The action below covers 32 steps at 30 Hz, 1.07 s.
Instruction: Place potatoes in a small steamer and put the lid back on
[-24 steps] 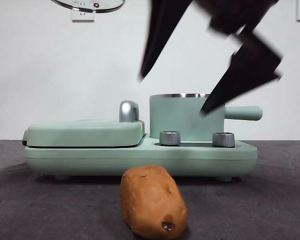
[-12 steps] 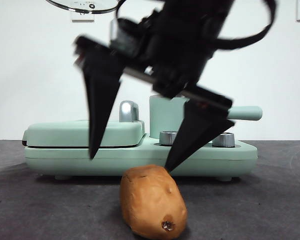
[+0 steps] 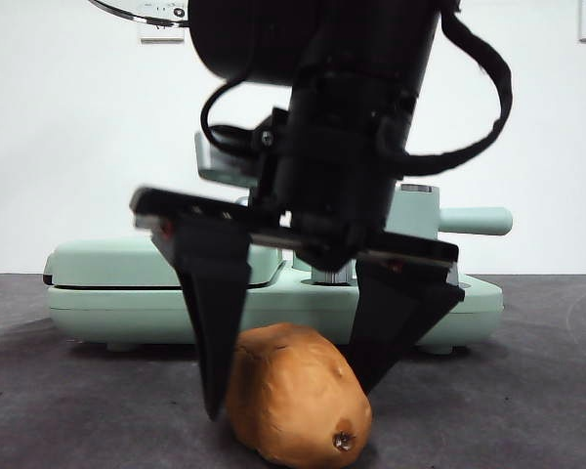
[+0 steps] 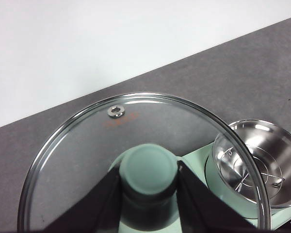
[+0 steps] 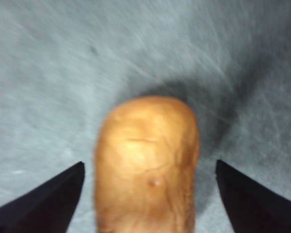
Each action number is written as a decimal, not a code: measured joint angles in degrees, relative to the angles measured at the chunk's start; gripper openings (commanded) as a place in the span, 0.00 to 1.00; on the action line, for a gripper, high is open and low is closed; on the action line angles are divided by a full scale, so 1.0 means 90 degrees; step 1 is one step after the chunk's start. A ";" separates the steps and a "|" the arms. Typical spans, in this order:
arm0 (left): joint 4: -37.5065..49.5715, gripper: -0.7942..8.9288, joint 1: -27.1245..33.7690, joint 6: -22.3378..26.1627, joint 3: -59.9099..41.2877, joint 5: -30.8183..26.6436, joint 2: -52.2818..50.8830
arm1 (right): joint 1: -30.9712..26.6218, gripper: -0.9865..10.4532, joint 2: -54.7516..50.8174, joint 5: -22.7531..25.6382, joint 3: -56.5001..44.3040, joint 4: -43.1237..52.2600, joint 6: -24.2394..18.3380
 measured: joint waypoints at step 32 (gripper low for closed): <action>-0.0029 0.09 0.0100 0.0000 0.0000 0.0131 0.0000 | -0.2361 0.23 0.0097 0.0270 0.4330 -0.2538 -0.1831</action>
